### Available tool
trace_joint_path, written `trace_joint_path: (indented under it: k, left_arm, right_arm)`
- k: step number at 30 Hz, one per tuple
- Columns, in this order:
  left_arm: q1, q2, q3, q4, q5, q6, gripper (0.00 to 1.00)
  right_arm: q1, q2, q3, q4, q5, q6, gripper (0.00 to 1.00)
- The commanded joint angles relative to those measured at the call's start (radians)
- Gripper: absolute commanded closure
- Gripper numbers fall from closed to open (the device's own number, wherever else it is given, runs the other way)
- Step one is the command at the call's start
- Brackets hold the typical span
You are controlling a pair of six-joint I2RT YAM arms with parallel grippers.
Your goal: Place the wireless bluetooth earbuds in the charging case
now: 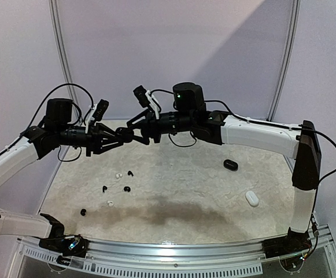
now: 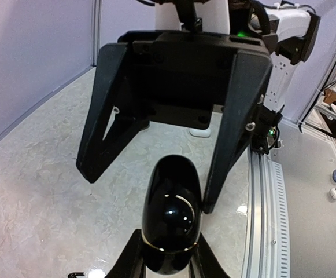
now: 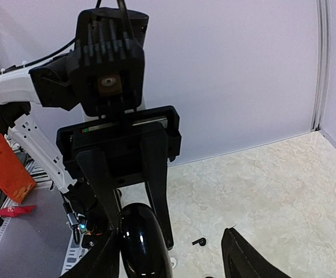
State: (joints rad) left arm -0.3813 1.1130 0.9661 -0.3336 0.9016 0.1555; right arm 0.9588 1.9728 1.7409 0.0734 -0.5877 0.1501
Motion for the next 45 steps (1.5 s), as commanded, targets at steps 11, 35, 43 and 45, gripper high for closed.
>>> trace_joint_path:
  k: [11, 35, 43, 45]
  left_arm:
    - [-0.018, -0.021, 0.041, -0.174, 0.04, 0.302, 1.0]
    - [-0.031, -0.047, 0.023, -0.061, 0.024, 0.156, 1.0]
    - [-0.02, -0.024, -0.032, 0.051, -0.079, -0.069, 1.0]
    - [-0.018, -0.02, -0.033, 0.051, -0.095, -0.074, 1.0]
  right_arm:
    - [-0.005, 0.038, 0.046, -0.13, 0.134, -0.038, 0.49]
    - [-0.005, 0.068, 0.043, -0.148, 0.095, -0.008, 0.52]
    - [-0.015, 0.037, 0.044, -0.086, 0.11, 0.028, 0.46]
    - [-0.025, 0.023, 0.043, -0.069, 0.111, 0.046, 0.45]
